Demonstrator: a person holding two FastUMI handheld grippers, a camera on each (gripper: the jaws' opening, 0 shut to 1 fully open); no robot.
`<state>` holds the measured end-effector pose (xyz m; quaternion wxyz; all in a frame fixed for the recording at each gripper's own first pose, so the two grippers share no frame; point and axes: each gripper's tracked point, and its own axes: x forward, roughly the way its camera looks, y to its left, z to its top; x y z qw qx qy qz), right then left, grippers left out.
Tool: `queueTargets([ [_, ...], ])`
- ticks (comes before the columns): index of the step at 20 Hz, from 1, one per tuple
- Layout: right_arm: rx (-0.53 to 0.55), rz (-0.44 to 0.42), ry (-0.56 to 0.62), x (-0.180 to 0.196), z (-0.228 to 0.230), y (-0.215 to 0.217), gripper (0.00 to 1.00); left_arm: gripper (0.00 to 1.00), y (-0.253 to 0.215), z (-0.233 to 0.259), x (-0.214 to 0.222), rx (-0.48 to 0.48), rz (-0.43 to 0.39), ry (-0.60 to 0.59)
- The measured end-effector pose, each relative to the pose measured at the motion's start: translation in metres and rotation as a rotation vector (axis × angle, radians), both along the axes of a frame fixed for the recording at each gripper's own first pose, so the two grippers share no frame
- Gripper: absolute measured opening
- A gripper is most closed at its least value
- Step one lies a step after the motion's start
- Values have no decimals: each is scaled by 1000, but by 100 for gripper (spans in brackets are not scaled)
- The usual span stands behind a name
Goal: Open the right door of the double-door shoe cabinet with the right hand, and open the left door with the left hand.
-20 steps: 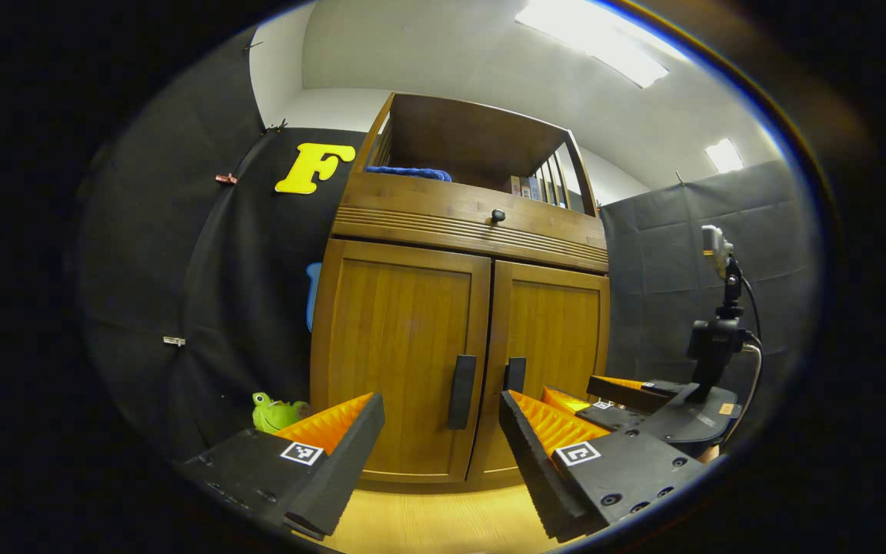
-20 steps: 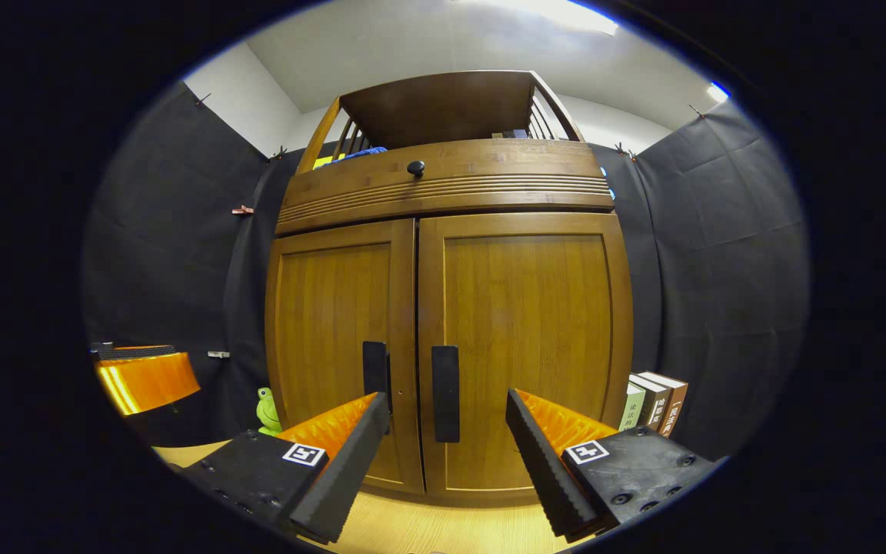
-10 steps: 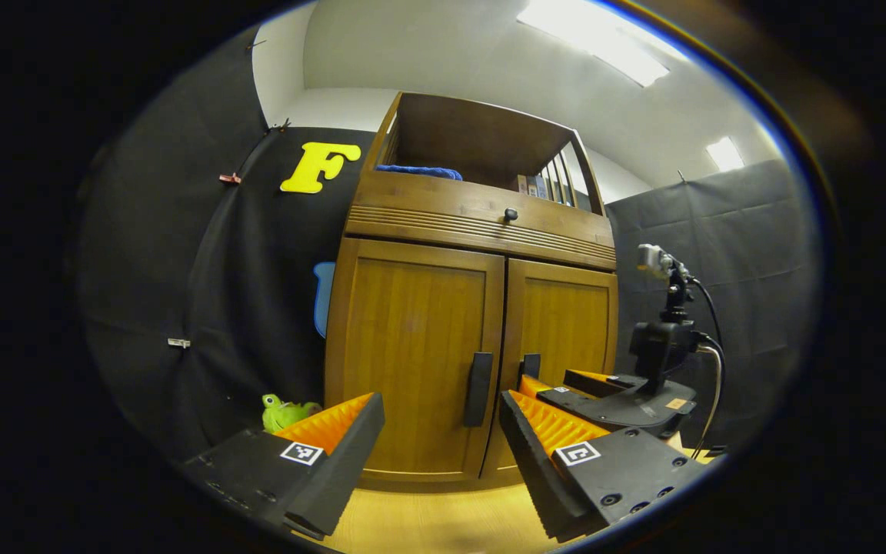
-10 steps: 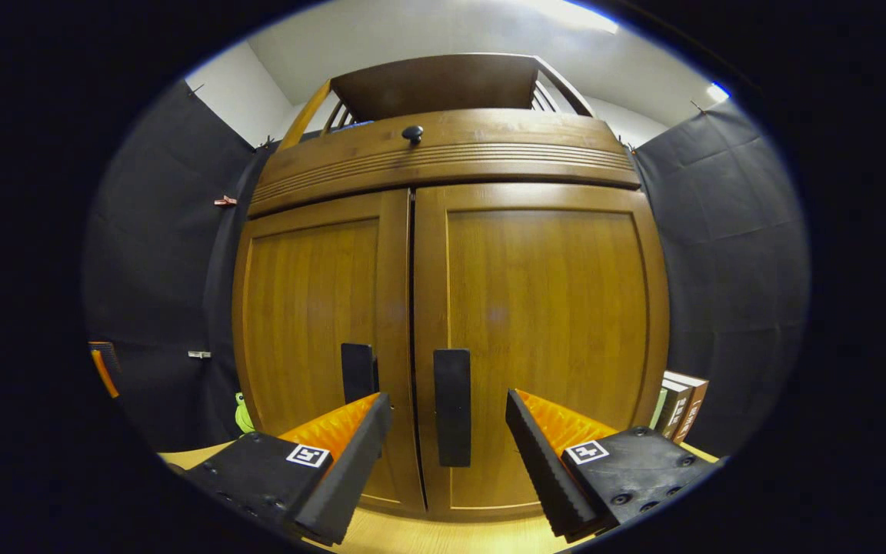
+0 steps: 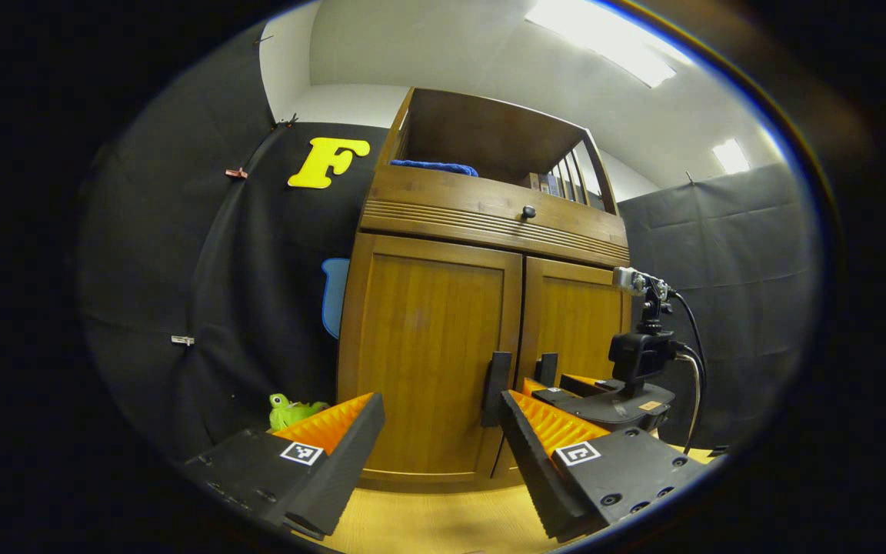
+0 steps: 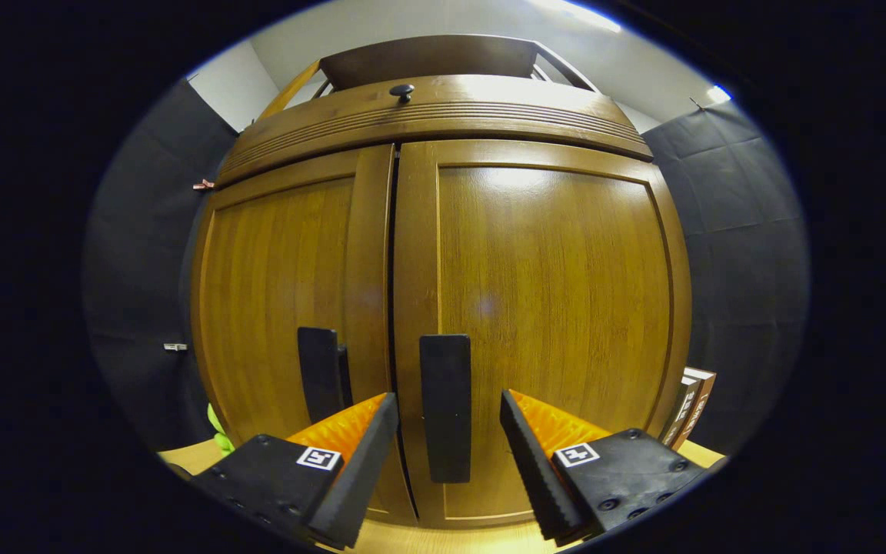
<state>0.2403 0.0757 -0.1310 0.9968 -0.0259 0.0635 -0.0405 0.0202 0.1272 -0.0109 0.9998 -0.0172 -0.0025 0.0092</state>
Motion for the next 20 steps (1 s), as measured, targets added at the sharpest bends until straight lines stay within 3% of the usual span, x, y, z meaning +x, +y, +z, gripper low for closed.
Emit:
queueTargets([
  [1,-9,-10,1,3,-3,-3,68,94,2,0,-1,-1,3,1],
  [3,-9,-18,16,6,-9,-4,60,94,7,-1,0,0,10,1],
  [7,-4,3,33,20,-23,2,55,93,12,0,2,-3,23,-3],
  [9,-33,1,22,10,-16,2,32,93,10,-1,2,0,25,0],
  [11,-42,3,21,11,-16,1,37,93,9,-1,2,9,24,3],
  [13,-32,16,28,8,-16,3,26,93,6,-1,3,9,14,-10],
  [17,-14,72,45,-20,-10,3,26,94,-4,-9,8,-7,-16,21],
  [18,0,82,49,-30,-8,2,30,93,-7,-10,4,-3,-10,26],
  [19,3,90,49,-40,-4,1,26,93,-10,-10,1,2,-8,32],
  [20,-5,100,49,-48,-2,-1,30,93,-13,-11,0,5,-7,33],
])
